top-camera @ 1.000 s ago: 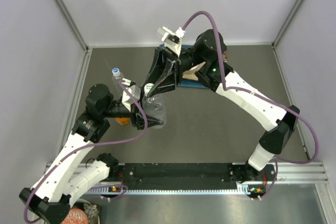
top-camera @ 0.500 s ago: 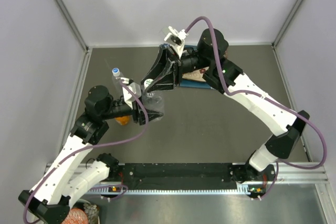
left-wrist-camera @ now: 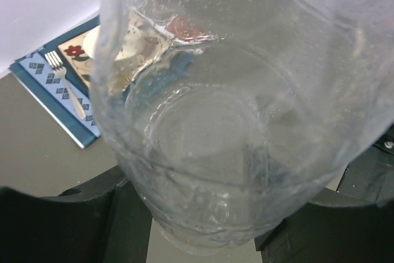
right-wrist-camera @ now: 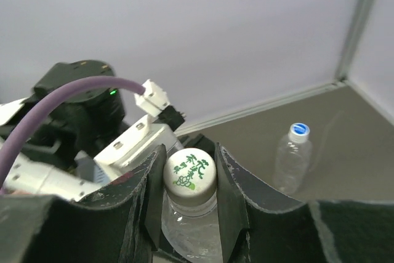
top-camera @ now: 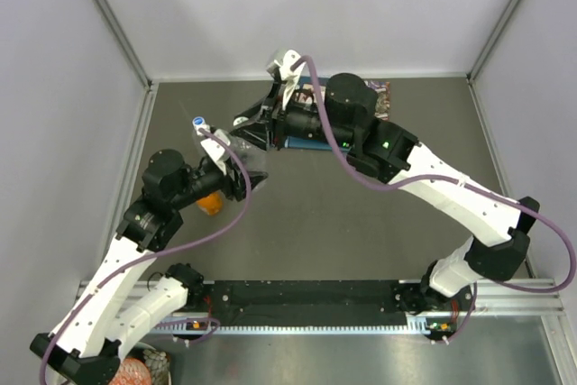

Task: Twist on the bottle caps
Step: Screw the bottle cap onto the plastic bottle.

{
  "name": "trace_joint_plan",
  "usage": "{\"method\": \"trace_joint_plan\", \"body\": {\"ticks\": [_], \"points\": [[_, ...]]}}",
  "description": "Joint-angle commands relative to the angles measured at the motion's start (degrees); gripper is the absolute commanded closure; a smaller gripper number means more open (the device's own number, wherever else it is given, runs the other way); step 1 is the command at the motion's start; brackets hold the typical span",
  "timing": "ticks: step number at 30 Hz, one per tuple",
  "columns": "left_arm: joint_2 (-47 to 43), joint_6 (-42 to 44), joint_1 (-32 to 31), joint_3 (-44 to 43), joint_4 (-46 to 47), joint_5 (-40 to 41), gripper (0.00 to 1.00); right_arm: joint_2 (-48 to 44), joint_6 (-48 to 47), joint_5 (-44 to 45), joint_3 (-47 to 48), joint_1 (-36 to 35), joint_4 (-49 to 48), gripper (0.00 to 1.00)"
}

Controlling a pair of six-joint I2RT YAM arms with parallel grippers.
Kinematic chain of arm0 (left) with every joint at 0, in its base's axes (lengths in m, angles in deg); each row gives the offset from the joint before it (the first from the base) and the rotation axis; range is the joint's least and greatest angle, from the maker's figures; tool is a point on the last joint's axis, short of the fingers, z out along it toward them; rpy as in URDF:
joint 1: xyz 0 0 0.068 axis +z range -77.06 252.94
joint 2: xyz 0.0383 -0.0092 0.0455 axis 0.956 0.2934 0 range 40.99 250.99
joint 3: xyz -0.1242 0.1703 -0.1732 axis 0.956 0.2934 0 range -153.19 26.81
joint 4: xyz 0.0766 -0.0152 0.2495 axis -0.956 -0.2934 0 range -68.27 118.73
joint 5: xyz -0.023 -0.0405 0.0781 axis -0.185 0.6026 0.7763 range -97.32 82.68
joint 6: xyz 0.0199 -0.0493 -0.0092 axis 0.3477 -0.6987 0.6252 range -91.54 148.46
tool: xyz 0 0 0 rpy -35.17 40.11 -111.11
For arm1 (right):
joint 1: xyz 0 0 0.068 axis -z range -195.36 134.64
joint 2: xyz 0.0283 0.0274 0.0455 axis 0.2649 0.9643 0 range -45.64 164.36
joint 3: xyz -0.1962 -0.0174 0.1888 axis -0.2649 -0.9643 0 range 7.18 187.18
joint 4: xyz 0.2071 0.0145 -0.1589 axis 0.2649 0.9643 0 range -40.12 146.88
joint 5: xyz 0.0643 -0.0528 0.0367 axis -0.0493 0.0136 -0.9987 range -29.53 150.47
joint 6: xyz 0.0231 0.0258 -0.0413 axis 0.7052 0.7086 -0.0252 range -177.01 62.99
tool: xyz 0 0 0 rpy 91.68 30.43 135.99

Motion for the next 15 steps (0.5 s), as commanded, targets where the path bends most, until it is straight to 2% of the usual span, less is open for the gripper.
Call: {"method": "trace_joint_plan", "body": {"ticks": [1,5,6,7,9,10,13,15], "points": [[0.15,-3.8,0.46,-4.36,8.36,8.3,0.98,2.73,-1.35,19.39,-0.01,-9.02,13.89,1.0],[0.15,-4.5,0.55,-4.1,8.88,8.39,0.98,3.0,-1.7,28.2,0.0,-11.5,13.8,1.0],[-0.03,-4.5,0.55,-4.01,8.88,8.21,0.98,2.82,-1.44,28.91,-0.01,-11.68,13.63,0.97],[-0.11,-4.59,0.64,-3.75,9.06,7.95,0.98,2.65,-0.83,29.35,-0.09,-11.59,13.62,0.87],[-0.29,-4.59,0.73,-3.4,9.06,7.16,0.99,1.6,-0.56,29.88,-0.1,-11.68,13.62,0.74],[-0.38,-4.59,0.81,-2.88,9.06,6.29,0.99,1.16,-0.47,30.06,0.17,-11.59,13.54,0.58],[-0.64,-4.77,0.99,-2.0,9.23,2.35,0.99,-2.0,-0.04,26.38,1.05,-10.71,13.54,0.37],[-0.91,-5.03,0.99,-1.38,9.76,0.92,0.99,-4.89,0.67,21.39,1.57,-8.53,13.54,0.27]]}}
